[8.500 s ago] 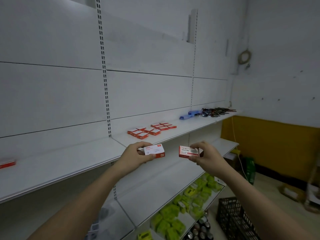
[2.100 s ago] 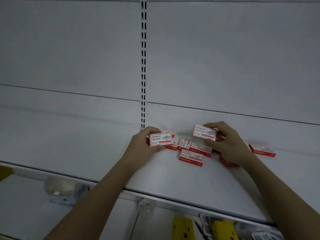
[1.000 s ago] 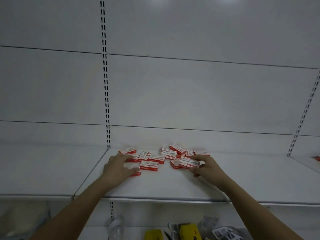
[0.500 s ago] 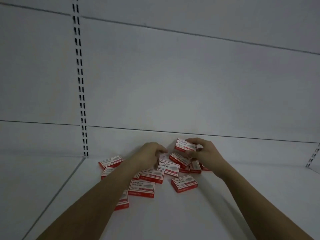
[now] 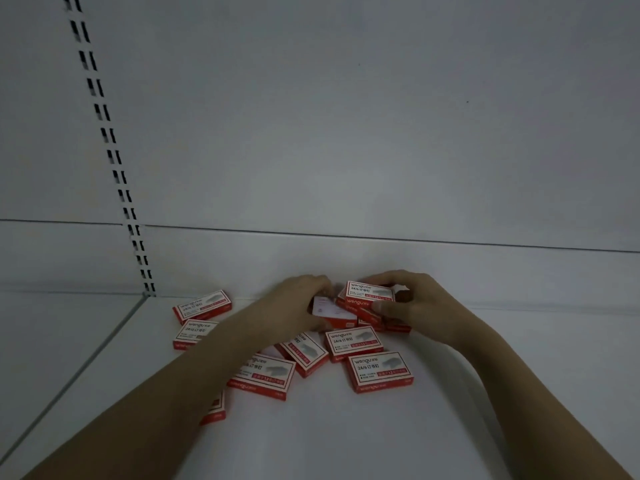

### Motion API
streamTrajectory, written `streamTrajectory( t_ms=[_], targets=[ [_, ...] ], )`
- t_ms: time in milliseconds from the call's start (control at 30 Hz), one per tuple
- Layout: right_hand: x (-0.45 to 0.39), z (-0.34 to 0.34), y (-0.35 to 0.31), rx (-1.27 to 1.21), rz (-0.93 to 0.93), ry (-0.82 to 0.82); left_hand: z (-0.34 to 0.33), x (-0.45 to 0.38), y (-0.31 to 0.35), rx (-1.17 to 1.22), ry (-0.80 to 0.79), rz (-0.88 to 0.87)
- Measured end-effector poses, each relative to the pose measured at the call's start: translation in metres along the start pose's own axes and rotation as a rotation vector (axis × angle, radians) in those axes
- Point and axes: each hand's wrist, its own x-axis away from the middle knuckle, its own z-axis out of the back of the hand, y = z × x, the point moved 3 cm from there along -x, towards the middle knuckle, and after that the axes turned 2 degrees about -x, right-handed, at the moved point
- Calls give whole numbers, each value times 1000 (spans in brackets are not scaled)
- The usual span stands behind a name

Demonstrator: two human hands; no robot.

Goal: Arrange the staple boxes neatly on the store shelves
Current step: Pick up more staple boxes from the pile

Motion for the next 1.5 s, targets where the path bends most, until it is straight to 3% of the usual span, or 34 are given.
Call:
streamTrajectory(
  t_ms=[100, 367, 700, 933, 1067, 1500],
  targets=[
    [0, 0, 3, -32, -7, 14, 3, 1, 1, -81, -18, 8],
    [-3, 3, 4, -13, 55, 148, 43, 11, -5, -137, 132, -59],
    [1, 4, 3, 140, 125, 260, 50, 10, -7, 93, 354, -108],
    [29, 16, -12, -15, 43, 454, 50, 15, 8, 283, 377, -69],
    [73, 43, -34, 62, 4, 458, 53, 19, 49, 476, 338, -68],
    [301, 191, -49, 330, -110, 662, 1, 28, 275, 533, 93, -229]
  ],
)
